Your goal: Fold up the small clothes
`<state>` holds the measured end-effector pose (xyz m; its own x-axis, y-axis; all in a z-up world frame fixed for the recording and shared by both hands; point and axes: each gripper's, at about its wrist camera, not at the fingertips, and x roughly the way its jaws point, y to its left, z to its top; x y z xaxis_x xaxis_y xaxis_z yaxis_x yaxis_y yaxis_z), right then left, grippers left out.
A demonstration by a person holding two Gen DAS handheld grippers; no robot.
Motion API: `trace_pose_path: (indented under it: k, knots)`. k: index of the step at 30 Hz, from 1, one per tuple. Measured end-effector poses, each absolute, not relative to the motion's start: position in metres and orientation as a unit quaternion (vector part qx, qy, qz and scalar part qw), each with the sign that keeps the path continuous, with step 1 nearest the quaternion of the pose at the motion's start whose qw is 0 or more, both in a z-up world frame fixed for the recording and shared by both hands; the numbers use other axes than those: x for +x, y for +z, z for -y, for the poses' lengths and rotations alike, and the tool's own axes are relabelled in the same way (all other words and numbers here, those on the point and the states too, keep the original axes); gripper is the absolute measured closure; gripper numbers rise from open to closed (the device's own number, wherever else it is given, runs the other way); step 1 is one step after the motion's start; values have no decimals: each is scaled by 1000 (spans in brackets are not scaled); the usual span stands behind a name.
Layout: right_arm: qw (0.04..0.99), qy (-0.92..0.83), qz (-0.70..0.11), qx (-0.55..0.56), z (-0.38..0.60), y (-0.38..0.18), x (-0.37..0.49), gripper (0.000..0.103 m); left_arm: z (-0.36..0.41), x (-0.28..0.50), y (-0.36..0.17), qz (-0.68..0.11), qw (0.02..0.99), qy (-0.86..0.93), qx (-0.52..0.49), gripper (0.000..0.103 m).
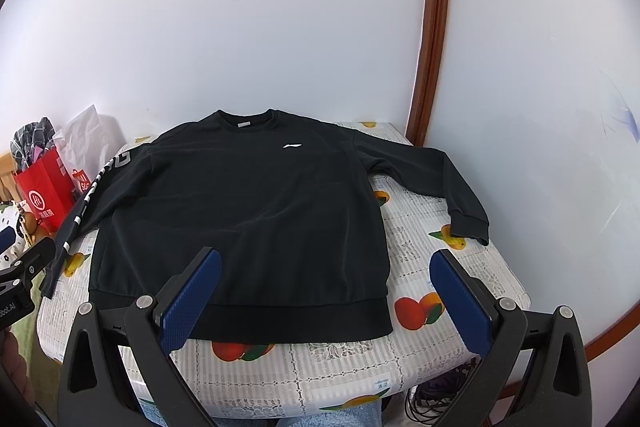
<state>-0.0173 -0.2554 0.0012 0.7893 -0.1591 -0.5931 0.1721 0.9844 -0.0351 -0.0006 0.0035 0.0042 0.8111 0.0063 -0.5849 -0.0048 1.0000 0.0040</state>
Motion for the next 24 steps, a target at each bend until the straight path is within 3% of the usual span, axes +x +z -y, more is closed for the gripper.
trace_pose_path:
  k: [24]
  knots:
    - [946,-87,-311,12,254,-1,-19,0,-3,1,3,-307,952,-2,3,0]
